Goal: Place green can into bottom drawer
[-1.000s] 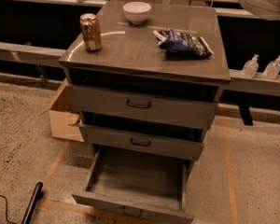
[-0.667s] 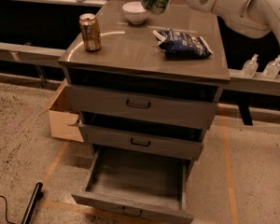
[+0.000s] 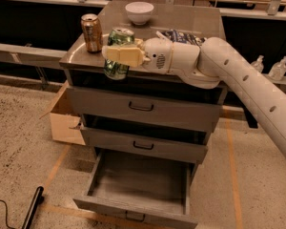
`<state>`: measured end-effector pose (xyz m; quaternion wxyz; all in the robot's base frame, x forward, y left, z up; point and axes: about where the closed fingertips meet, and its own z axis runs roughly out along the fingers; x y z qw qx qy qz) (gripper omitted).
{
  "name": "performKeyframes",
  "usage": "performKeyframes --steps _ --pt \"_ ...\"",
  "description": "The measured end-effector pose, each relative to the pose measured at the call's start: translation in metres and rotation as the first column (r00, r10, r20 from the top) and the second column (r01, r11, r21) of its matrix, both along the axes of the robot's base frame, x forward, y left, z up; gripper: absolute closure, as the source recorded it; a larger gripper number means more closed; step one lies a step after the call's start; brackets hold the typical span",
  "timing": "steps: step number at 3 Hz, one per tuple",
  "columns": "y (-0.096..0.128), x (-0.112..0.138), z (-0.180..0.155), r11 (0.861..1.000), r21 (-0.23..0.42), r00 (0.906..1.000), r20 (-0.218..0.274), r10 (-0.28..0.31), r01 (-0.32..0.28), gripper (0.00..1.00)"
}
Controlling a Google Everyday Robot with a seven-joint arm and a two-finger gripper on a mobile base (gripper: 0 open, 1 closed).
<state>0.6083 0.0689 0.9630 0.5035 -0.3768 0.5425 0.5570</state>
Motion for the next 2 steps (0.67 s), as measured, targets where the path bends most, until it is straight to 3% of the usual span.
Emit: performKeyframes --steps 1,2 --pt "0.003 -0.002 0.001 1.0 -0.002 1.0 0.001 0.008 -0.008 1.0" --pt "0.023 -0.021 -0.008 1.0 0.013 0.9995 -0.029 0.014 -0.014 1.0"
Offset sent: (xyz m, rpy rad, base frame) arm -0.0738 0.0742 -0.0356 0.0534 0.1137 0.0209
